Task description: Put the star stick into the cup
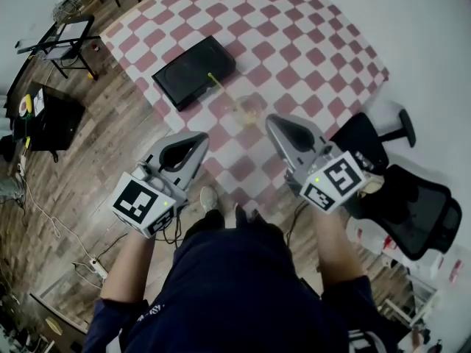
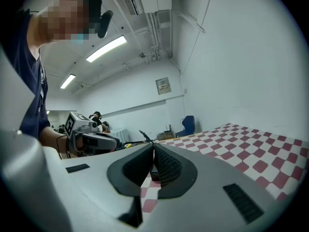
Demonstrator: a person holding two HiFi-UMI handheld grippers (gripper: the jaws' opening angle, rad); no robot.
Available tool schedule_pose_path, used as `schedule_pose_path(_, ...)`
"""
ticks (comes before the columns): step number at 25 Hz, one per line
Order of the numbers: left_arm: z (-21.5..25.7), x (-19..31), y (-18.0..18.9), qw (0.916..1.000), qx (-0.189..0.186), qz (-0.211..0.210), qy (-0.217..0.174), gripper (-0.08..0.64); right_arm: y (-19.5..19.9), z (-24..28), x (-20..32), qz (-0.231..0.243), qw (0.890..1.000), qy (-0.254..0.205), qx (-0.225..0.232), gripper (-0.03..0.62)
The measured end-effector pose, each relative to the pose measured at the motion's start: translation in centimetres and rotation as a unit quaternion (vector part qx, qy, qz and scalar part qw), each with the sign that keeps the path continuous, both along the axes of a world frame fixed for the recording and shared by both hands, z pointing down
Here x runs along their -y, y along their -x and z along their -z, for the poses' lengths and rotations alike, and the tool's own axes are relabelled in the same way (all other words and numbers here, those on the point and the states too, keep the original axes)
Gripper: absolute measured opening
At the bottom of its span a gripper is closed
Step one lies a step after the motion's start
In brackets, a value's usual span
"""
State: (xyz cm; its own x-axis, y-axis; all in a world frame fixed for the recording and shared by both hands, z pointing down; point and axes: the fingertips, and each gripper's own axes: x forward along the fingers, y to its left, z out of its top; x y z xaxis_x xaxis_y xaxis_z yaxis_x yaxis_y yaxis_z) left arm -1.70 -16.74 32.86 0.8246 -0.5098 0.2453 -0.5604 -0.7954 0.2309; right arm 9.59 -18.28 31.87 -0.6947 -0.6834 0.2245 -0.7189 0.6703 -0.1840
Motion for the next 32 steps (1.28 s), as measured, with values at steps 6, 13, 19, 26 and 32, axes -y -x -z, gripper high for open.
schedule_pose_path(6, 0.6, -1.3, -0.2, 0.9998, 0.001, -0.019, -0.009, 0.031, 0.1, 0.4, -2.5, -0.019, 1.0, -0.002, 0.001, 0.021)
schedule_pose_path(13, 1.3, -2.3, -0.8, 0.9992, -0.001, -0.036, -0.015, 0.031, 0.3, 0.5, -4.5, -0.024, 1.0, 0.003, -0.009, 0.021)
schedule_pose_path(19, 1.3, -2.9, -1.3, 0.9989, 0.008, -0.047, -0.007, 0.031, 0.3, 0.1, -5.3, -0.026, 0.999, 0.014, -0.012, 0.018)
schedule_pose_path(26, 1.6, -2.8, -2.0, 0.9988, -0.004, -0.045, -0.019, 0.031, 0.4, 0.0, -5.6, -0.019, 1.0, 0.018, -0.016, 0.017)
schedule_pose_path(32, 1.4, -2.8, -2.5, 0.9989, 0.0, -0.045, -0.013, 0.031, 0.3, -0.4, -5.6, -0.016, 0.999, 0.022, -0.019, 0.015)
